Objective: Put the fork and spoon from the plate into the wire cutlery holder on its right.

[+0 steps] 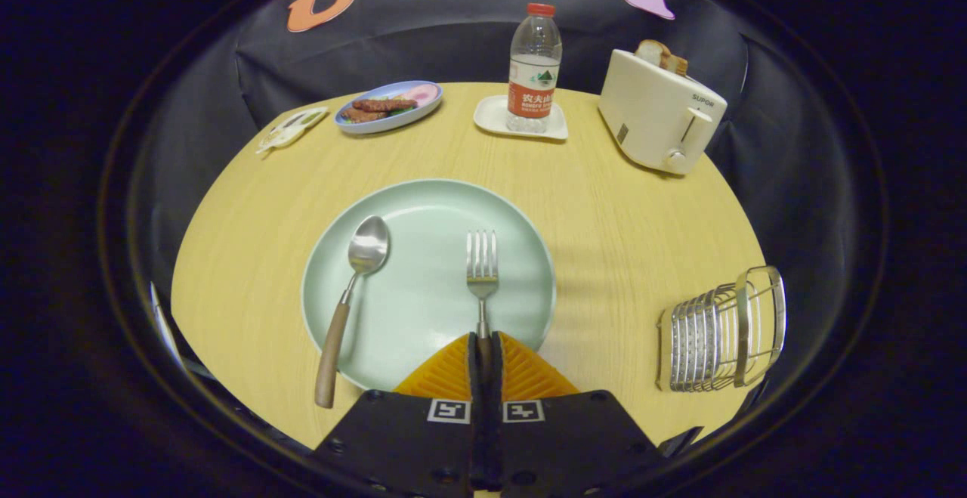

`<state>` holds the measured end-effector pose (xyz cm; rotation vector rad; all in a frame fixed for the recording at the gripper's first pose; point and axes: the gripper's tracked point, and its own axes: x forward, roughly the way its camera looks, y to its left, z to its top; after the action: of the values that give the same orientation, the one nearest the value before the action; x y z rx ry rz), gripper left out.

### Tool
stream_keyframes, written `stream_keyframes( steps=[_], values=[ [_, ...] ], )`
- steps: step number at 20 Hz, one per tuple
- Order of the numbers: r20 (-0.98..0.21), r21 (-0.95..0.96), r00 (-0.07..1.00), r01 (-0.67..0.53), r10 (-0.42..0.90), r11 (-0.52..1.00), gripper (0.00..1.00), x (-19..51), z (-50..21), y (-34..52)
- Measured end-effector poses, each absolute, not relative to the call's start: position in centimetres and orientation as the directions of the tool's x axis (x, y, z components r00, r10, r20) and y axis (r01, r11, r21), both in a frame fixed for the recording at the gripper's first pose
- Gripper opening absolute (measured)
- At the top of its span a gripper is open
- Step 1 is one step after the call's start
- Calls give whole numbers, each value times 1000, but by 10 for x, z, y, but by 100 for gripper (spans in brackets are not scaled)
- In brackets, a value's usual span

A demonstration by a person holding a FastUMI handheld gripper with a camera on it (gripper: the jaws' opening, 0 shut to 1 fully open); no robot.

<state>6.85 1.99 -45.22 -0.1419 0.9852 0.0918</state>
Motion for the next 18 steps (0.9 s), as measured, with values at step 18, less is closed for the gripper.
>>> stream_keyframes(
  steps=[18],
  values=[
    [-796,-52,605,-97,17,994,1,10,-337,-113]
  ],
)
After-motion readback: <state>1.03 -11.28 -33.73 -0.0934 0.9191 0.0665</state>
